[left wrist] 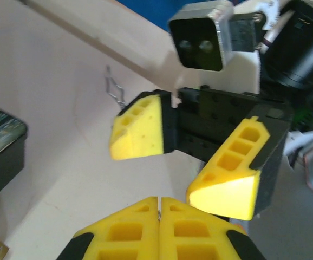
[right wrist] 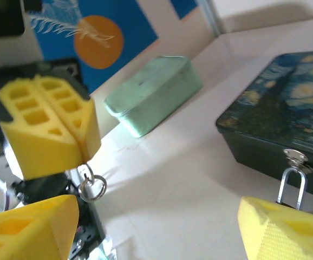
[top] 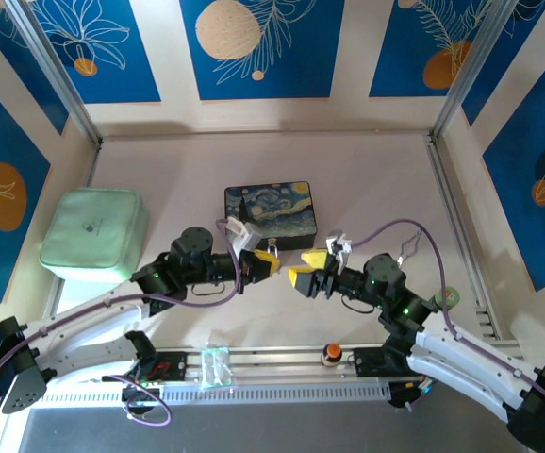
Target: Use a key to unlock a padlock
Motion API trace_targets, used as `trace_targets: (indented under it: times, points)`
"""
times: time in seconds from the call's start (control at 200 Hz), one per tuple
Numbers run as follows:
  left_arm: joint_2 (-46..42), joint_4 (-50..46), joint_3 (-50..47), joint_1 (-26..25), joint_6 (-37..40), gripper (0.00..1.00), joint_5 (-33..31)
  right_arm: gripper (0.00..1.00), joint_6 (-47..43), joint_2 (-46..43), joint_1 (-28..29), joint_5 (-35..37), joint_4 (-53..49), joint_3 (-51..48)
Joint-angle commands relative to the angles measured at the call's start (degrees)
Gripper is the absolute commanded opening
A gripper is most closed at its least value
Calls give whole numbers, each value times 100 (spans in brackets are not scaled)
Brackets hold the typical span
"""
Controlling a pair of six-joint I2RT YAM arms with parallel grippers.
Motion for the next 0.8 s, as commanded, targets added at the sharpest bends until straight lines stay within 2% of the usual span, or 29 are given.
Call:
trace_targets:
  times: [0.0,0.07,0.145,0.235,0.34,0.415,0.615,0.795]
  points:
    - [43,-575,287,90,842,0,631,77,-847,-162,-19,-454,148,-38]
    - [65,-172,196,133,625,0,514,72,-510,-144,-45,-381,610,-190]
    - [86,476,87,139,182,0,495,67,119,-37,-98,-419,1532,-447]
    - [80,1474,-106,139,-449,0,386,60,827,283,-158,-704,2327,-490]
    - [79,2476,-250,139,-995,0,353,55,1300,587,-147,-915,3187,-474]
    - [157,2845,-219,139,-1253,0,421,49,1488,646,-138,-931,3807,-531]
    - [335,3269,-211,140,-1674,0,337,43,1400,483,-145,-837,3808,-445]
    - [460,3563,-206,139,-2012,0,338,44,1340,514,-134,-817,3881,-303]
